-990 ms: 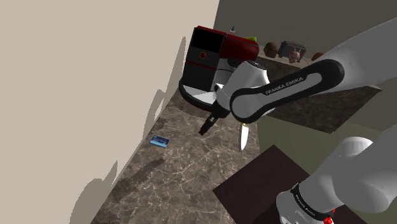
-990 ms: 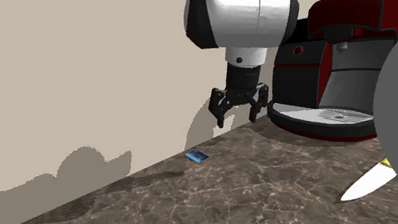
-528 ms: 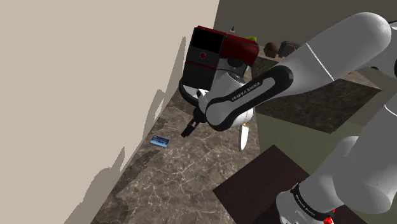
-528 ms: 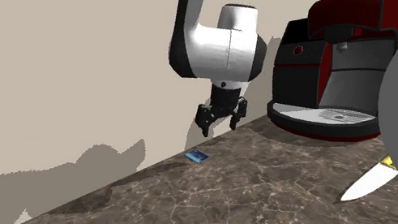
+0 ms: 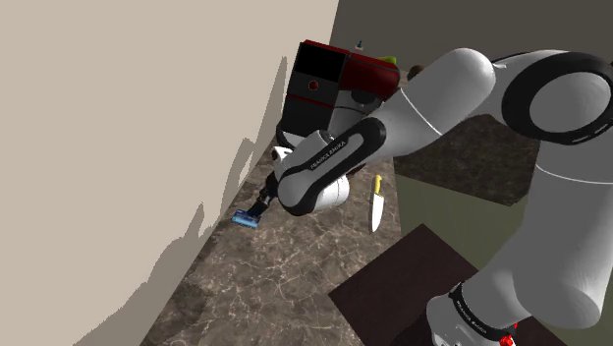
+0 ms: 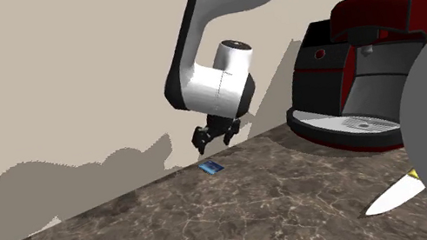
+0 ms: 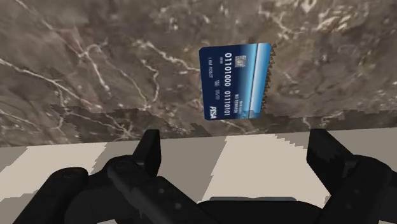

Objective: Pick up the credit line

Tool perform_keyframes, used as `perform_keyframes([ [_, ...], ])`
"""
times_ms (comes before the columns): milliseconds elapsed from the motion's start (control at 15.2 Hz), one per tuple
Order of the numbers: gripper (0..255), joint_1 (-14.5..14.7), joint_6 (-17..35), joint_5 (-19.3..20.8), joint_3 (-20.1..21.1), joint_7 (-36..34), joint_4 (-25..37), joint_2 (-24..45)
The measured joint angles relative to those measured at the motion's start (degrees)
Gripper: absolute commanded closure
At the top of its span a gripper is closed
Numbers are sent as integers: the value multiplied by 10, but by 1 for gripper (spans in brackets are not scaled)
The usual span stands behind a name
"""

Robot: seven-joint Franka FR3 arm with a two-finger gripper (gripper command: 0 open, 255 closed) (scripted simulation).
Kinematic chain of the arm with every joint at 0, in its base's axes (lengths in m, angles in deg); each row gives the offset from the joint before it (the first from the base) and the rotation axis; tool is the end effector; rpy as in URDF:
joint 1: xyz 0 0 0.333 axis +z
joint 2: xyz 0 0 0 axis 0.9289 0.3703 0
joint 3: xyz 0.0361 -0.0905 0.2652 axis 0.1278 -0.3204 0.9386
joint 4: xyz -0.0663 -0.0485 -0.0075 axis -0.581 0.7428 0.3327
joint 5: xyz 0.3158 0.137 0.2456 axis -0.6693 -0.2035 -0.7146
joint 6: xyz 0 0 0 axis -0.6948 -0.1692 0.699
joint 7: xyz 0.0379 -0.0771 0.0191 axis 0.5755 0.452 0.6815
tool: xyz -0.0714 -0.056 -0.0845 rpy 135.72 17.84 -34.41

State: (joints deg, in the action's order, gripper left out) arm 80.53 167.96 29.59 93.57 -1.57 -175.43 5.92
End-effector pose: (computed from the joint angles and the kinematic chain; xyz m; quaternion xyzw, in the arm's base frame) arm 0.5116 0.2647 0.1427 -0.9155 -0.3114 -0.2364 0.0947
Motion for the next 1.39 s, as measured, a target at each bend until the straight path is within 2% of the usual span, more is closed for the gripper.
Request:
perform_keyframes([
  [132,0,-5,26,11,14,15,36,45],
  [264,0,4,35,23,11,23,77,80],
  [792,0,-5,77,40,26,36,110,152],
  [858,255,-6,79,40,27,37,110,154],
  [1386,255,-6,81,41,28,37,111,156],
])
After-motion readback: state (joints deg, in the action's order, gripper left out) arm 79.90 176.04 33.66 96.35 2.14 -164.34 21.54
